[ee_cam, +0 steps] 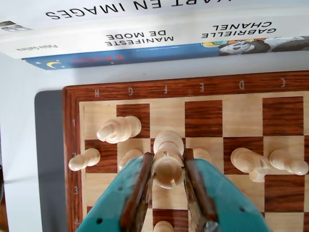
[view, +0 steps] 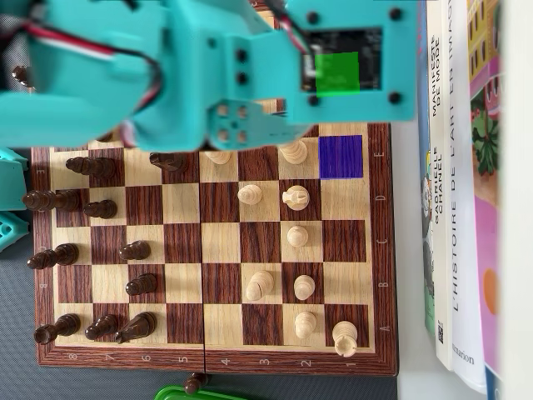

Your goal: Play chess

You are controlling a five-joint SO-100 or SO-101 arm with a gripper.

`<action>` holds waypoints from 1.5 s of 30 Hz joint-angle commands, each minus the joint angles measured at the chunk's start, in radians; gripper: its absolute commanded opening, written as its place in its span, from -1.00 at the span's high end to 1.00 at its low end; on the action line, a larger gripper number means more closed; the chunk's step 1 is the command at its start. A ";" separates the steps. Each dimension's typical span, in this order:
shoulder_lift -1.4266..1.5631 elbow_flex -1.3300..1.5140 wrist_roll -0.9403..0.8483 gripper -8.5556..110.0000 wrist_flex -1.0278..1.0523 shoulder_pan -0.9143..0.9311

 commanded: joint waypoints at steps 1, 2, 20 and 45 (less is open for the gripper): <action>-0.028 -0.080 -0.005 0.69 -0.020 0.000; -0.043 -0.092 -0.005 0.69 -0.020 -0.002; -0.255 -0.235 -0.054 0.69 -0.020 -0.018; -0.273 -0.229 -0.081 0.69 -0.021 -0.018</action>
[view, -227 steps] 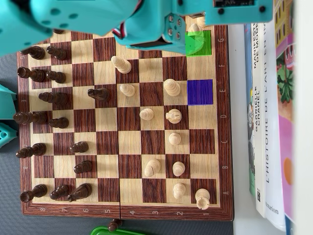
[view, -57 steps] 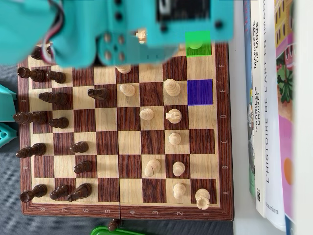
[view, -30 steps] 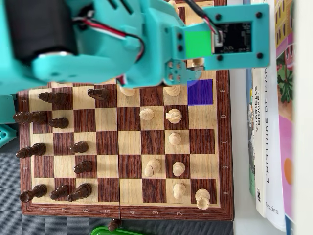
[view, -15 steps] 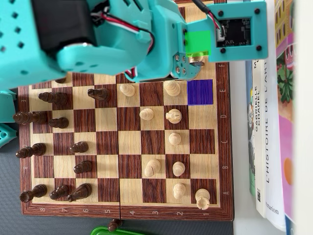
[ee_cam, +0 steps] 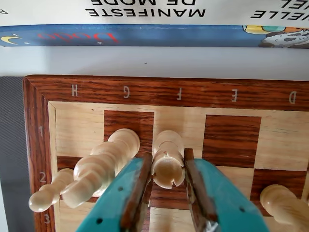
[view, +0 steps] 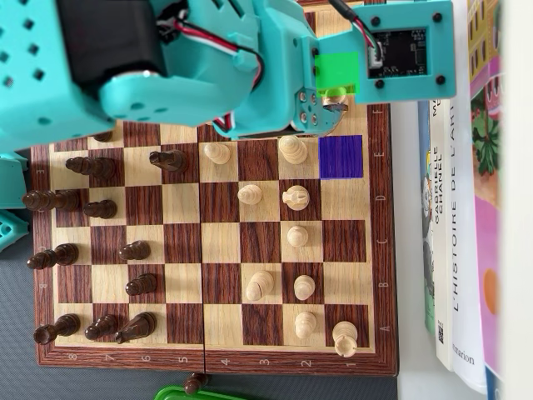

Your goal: Play chess

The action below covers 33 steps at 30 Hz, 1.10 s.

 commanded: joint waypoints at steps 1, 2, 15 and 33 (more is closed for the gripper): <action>0.012 -0.049 -0.012 0.69 -0.015 0.012; 0.012 -0.049 -0.012 0.69 -0.015 0.014; 0.012 -0.048 -0.012 0.69 -0.015 0.014; 0.012 -0.046 -0.012 0.63 -0.015 0.015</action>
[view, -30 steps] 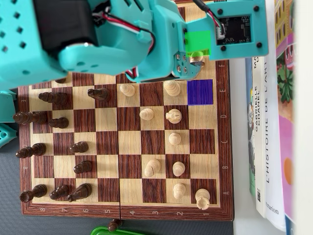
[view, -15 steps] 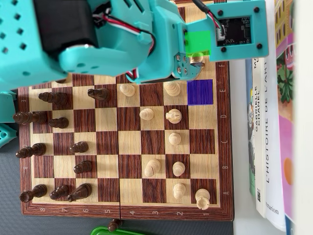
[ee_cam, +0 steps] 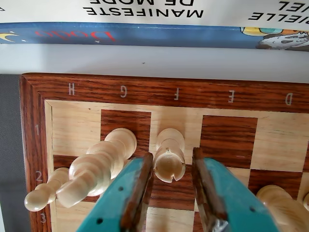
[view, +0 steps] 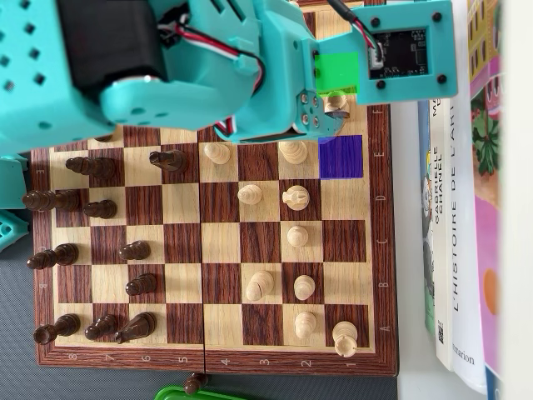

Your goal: Play chess

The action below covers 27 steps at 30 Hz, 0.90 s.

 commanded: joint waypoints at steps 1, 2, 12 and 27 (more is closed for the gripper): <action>0.012 -0.046 0.000 0.63 -0.015 0.011; 0.014 -0.046 0.000 0.63 -0.015 0.011; 0.075 -0.048 0.000 0.63 -0.015 0.011; 0.403 0.129 0.000 0.63 -0.011 0.038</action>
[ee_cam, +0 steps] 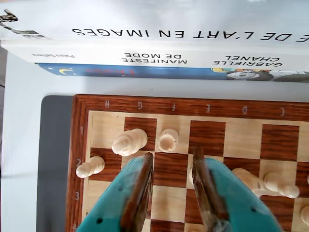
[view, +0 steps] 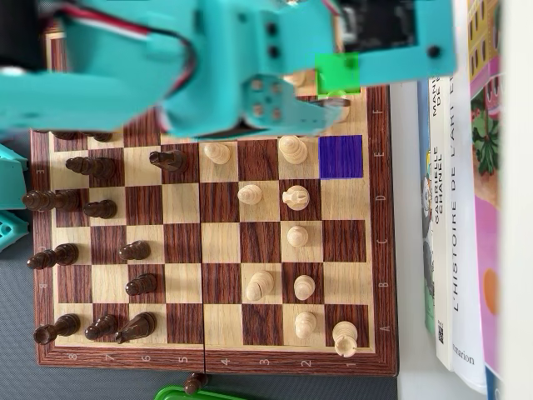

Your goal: Play chess

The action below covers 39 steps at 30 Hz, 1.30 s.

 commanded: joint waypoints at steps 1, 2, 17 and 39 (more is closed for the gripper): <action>0.141 0.037 0.002 0.63 -0.009 0.026; 0.172 0.058 0.002 0.63 -0.009 0.029; 0.680 0.479 0.000 0.64 -0.005 0.101; 1.301 1.019 -0.078 0.64 -0.014 0.213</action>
